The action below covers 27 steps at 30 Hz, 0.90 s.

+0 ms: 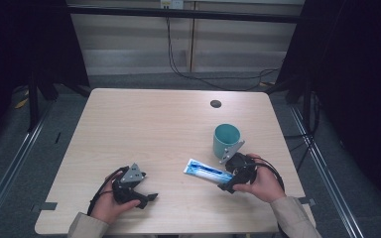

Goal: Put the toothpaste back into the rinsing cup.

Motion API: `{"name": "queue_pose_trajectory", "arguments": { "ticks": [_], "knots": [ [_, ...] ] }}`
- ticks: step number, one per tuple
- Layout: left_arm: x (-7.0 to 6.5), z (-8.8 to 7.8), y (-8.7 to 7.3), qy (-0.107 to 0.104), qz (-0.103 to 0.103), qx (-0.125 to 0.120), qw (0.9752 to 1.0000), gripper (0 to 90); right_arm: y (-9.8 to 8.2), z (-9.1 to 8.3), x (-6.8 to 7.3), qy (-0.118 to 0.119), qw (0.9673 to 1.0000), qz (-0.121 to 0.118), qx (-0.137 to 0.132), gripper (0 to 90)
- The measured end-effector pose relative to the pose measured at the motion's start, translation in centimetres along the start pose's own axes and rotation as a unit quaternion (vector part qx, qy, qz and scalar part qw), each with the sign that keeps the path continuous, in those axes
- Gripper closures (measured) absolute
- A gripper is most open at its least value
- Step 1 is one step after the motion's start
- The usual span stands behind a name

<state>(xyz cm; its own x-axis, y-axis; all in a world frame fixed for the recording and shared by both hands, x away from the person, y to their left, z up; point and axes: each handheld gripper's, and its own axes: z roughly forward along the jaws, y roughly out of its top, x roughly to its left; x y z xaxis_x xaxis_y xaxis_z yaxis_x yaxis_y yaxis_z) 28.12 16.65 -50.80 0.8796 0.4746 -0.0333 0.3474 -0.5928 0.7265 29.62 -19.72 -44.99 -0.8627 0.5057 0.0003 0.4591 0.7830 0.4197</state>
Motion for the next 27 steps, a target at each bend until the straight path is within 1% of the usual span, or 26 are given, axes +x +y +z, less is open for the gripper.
{"name": "queue_pose_trajectory", "arguments": {
  "ticks": [2, 3, 4, 5, 8, 9, 10, 12, 13, 15, 16, 17, 18, 19, 20, 21, 22, 23, 24, 26, 27],
  "knots": [
    [0.0, 0.0, 0.0, 0.000, 0.000, 0.000, 1.0000, 14.3, 0.3, 0.1, 0.1, 0.000, 1.0000, 0.000, 0.005, 20.0],
    [0.0, 0.0, 0.0, 0.000, 0.000, 0.000, 1.0000, 14.2, 0.4, 0.1, 0.0, 0.002, 1.0000, -0.005, 0.005, 20.0],
    [0.0, 0.0, 0.0, 0.000, 0.000, 0.000, 1.0000, 14.2, 0.5, 0.2, 0.1, 0.002, 1.0000, 0.000, 0.008, 20.0],
    [0.0, 0.0, 0.0, 0.000, 0.000, 0.000, 1.0000, 14.2, 0.7, 0.2, 0.1, 0.001, 1.0000, -0.002, 0.009, 20.1],
    [0.0, 0.0, 0.0, 0.000, 0.000, 0.000, 1.0000, 14.2, 1.0, 0.4, 0.1, 0.002, 0.9998, -0.010, 0.017, 20.6],
    [0.0, 0.0, 0.0, 0.000, 0.000, 0.000, 1.0000, 14.2, 1.1, 0.5, 0.2, 0.002, 0.9998, -0.008, 0.020, 20.7],
    [0.0, 0.0, 0.0, 0.000, 0.000, 0.000, 1.0000, 14.2, 1.2, 0.6, 0.1, 0.004, 0.9997, -0.014, 0.022, 20.7],
    [0.0, 0.0, 0.0, 0.000, 0.000, 0.000, 1.0000, 14.2, 1.4, 0.7, 0.2, 0.005, 0.9995, -0.012, 0.029, 20.6],
    [0.0, 0.0, 0.0, 0.000, 0.000, 0.000, 1.0000, 14.2, 1.5, 0.8, 0.1, 0.002, 0.9994, -0.018, 0.030, 20.6],
    [0.0, 0.0, 0.0, 0.000, 0.000, 0.000, 1.0000, 14.2, 1.7, 0.9, 0.1, 0.004, 0.9993, -0.021, 0.032, 20.6],
    [0.0, 0.0, 0.0, 0.000, 0.000, 0.000, 1.0000, 14.2, 1.8, 1.0, 0.2, 0.006, 0.9993, -0.019, 0.032, 20.7],
    [0.0, 0.0, 0.0, 0.000, 0.000, 0.000, 1.0000, 14.2, 1.9, 1.1, 0.1, 0.008, 0.9992, -0.022, 0.033, 20.9],
    [0.0, 0.0, 0.0, 0.000, 0.000, 0.000, 1.0000, 14.2, 2.0, 1.2, 0.2, 0.008, 0.9993, -0.019, 0.032, 21.0],
    [0.0, 0.0, 0.0, 0.000, 0.000, 0.000, 1.0000, 14.2, 2.0, 1.3, 0.1, 0.008, 0.9991, -0.025, 0.033, 21.1],
    [0.0, 0.0, 0.0, 0.000, 0.000, 0.000, 1.0000, 14.2, 2.1, 1.4, 0.1, 0.009, 0.9991, -0.025, 0.034, 21.2],
    [0.0, 0.0, 0.0, 0.000, 0.000, 0.000, 1.0000, 14.2, 2.3, 1.4, 0.2, 0.013, 0.9990, -0.019, 0.038, 21.4],
    [0.0, 0.0, 0.0, 0.000, 0.000, 0.000, 1.0000, 14.2, 2.4, 1.5, 0.2, 0.012, 0.9991, -0.018, 0.036, 21.8],
    [0.0, 0.0, 0.0, 0.000, 0.000, 0.000, 1.0000, 14.2, 2.4, 1.6, 0.1, 0.014, 0.9989, -0.028, 0.035, 22.6],
    [0.0, 0.0, 0.0, 0.000, 0.000, 0.000, 1.0000, 14.2, 2.5, 1.7, 0.2, 0.014, 0.9989, -0.023, 0.038, 23.4],
    [0.0, 0.0, 0.0, 0.000, 0.000, 0.000, 1.0000, 14.2, 2.6, 1.8, 0.2, 0.017, 0.9988, -0.024, 0.040, 25.7],
    [0.0, 0.0, 0.0, 0.000, 0.000, 0.000, 1.0000, 14.3, 2.6, 1.8, 0.2, 0.017, 0.9985, -0.029, 0.042, 26.4]
  ]
}}
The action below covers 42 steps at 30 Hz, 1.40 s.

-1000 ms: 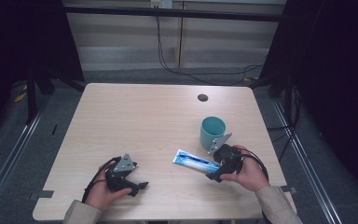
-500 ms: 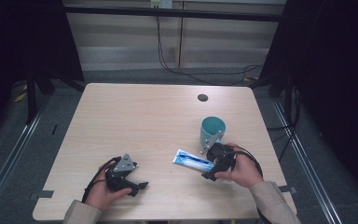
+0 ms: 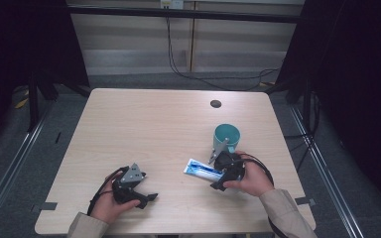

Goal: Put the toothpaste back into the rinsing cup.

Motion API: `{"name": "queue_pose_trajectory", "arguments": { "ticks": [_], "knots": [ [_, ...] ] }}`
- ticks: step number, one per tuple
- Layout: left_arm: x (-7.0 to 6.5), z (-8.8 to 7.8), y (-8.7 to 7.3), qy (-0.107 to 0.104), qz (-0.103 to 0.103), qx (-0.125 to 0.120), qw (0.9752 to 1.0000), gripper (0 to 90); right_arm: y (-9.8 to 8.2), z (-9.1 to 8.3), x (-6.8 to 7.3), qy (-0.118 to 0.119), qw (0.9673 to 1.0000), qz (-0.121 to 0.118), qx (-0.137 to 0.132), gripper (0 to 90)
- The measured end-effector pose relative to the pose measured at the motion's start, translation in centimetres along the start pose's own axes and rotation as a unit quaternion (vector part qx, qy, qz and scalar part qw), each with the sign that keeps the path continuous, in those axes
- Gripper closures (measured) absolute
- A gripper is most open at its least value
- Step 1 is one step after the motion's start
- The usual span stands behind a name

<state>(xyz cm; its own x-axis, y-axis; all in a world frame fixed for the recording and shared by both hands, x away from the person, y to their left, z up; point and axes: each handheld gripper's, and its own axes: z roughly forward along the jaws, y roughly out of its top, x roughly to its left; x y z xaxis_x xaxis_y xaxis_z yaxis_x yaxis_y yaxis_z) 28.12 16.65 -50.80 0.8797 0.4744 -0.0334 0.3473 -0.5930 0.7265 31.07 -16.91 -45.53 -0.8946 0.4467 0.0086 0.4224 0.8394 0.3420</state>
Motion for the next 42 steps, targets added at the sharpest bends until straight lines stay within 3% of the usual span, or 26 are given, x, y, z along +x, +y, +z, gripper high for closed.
{"name": "queue_pose_trajectory", "arguments": {
  "ticks": [22, 28, 33, 42],
  "knots": [
    [0.0, 0.0, 0.0, 0.000, 0.000, 0.000, 1.0000, 14.2, 1.2, 0.3, 0.1, -0.004, 0.9997, -0.019, 0.011, 28.0],
    [0.0, 0.0, 0.0, 0.000, 0.000, 0.000, 1.0000, 14.2, 1.6, 0.9, 0.1, -0.009, 0.9996, -0.015, 0.022, 28.5],
    [0.0, 0.0, 0.0, 0.000, 0.000, 0.000, 1.0000, 14.3, 1.8, 1.3, 0.1, -0.019, 0.9992, -0.023, 0.029, 33.2],
    [0.0, 0.0, 0.0, -0.001, -0.001, 0.001, 1.0000, 14.3, 2.3, 2.3, 0.1, -0.013, 0.9986, -0.025, 0.045, 45.1]
  ]
}}
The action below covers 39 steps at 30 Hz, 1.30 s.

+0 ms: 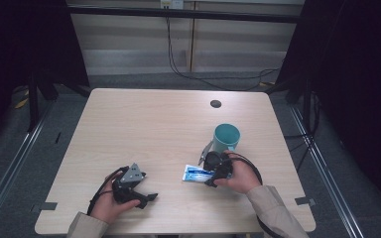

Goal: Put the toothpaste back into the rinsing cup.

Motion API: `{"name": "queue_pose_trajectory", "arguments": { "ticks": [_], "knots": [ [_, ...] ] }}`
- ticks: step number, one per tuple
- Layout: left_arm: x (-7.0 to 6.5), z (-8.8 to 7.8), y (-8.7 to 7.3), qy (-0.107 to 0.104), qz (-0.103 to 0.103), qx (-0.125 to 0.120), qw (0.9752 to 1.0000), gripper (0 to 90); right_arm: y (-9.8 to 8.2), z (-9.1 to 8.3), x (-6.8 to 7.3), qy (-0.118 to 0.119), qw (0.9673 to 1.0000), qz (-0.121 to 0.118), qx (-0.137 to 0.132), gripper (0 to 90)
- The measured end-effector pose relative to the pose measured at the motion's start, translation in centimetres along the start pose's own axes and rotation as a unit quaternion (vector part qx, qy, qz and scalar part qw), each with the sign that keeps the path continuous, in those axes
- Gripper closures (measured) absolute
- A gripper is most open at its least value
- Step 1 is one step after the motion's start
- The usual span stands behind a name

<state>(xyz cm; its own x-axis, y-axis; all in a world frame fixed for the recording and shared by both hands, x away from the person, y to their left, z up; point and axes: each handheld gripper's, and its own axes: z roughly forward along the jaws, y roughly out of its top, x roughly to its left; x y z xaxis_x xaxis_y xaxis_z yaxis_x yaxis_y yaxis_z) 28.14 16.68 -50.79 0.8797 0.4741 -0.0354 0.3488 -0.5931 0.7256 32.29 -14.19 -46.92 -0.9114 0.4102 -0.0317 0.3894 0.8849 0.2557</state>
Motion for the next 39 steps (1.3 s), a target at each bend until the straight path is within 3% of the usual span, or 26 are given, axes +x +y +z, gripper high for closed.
{"name": "queue_pose_trajectory", "arguments": {
  "ticks": [5, 7, 9, 17, 22, 23, 27, 33, 39],
  "knots": [
    [0.0, 0.0, 0.0, 0.000, 0.000, 0.000, 1.0000, 14.4, 0.4, 0.0, -0.2, 0.007, 0.9998, -0.010, 0.017, 54.0],
    [0.0, 0.0, 0.0, 0.000, 0.000, 0.000, 1.0000, 14.5, 0.6, -0.3, -0.1, 0.006, 0.9996, -0.010, 0.027, 63.6],
    [0.0, 0.0, 0.0, 0.000, 0.000, 0.000, 1.0000, 14.5, 0.6, -0.8, -0.3, 0.011, 0.9997, 0.000, 0.020, 71.1],
    [0.0, 0.0, 0.0, 0.000, 0.001, 0.000, 1.0000, 14.8, 0.0, -1.3, 0.1, 0.014, 0.9999, 0.000, -0.002, 73.6],
    [0.0, 0.0, 0.0, 0.000, 0.001, 0.000, 1.0000, 14.8, -0.2, -2.3, 0.1, 0.017, 0.9992, 0.003, -0.035, 73.6],
    [0.0, 0.0, 0.0, 0.001, 0.001, 0.001, 1.0000, 14.8, -0.2, -2.6, 0.1, 0.018, 0.9989, 0.014, -0.041, 73.5],
    [0.0, 0.0, 0.0, 0.000, 0.001, 0.001, 1.0000, 14.9, -0.5, -3.6, 0.0, 0.024, 0.9972, 0.020, -0.068, 73.5],
    [0.0, 0.0, 0.0, 0.000, 0.001, 0.000, 1.0000, 14.8, -1.2, -5.0, -0.5, 0.032, 0.9907, 0.038, -0.126, 73.4],
    [0.0, 0.0, 0.0, 0.000, 0.001, 0.000, 1.0000, 14.9, -1.7, -6.0, -0.7, 0.017, 0.9875, 0.042, -0.151, 73.4]
  ]
}}
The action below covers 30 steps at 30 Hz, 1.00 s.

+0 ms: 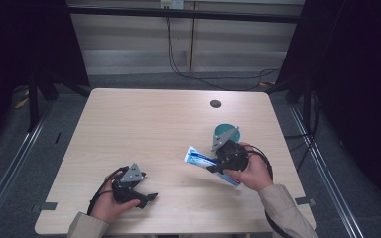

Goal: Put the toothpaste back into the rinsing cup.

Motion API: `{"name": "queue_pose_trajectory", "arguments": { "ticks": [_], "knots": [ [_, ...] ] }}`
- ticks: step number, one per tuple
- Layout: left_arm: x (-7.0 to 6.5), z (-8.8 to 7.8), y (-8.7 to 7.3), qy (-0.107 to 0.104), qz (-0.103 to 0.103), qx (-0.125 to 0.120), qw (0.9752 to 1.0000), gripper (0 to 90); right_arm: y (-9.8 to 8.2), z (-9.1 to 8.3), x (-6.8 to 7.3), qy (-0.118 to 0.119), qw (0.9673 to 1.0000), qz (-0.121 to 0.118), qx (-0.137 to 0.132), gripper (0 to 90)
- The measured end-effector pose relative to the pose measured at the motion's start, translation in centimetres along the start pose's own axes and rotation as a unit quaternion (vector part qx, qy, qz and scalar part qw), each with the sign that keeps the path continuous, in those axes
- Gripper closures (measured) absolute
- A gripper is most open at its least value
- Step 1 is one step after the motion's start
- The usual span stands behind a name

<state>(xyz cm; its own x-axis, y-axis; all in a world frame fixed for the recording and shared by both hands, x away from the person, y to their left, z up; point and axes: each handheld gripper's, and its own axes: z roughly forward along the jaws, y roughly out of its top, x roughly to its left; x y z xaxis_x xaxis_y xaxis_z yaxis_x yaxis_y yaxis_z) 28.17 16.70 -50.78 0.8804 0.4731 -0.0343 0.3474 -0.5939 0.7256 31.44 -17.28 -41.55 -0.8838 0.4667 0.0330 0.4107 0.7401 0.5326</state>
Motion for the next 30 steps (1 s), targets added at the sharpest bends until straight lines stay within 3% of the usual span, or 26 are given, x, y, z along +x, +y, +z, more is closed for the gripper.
{"name": "queue_pose_trajectory", "arguments": {
  "ticks": [6, 11, 20, 30],
  "knots": [
    [0.0, 0.0, 0.0, 0.001, 0.000, 0.001, 1.0000, 14.8, -0.2, -0.9, -0.1, 0.007, 0.9994, 0.014, -0.031, 73.4],
    [0.0, 0.0, 0.0, 0.000, 0.000, 0.000, 1.0000, 14.9, -0.1, -1.7, -0.4, 0.016, 0.9972, 0.029, -0.067, 73.4],
    [0.0, 0.0, 0.0, 0.000, 0.000, 0.000, 1.0000, 14.9, -0.2, -2.4, -0.7, 0.012, 0.9936, 0.045, -0.103, 73.5],
    [0.0, 0.0, 0.0, 0.000, 0.000, 0.000, 1.0000, 14.9, -0.8, -3.4, -1.4, 0.009, 0.9820, 0.074, -0.173, 73.5]
  ]
}}
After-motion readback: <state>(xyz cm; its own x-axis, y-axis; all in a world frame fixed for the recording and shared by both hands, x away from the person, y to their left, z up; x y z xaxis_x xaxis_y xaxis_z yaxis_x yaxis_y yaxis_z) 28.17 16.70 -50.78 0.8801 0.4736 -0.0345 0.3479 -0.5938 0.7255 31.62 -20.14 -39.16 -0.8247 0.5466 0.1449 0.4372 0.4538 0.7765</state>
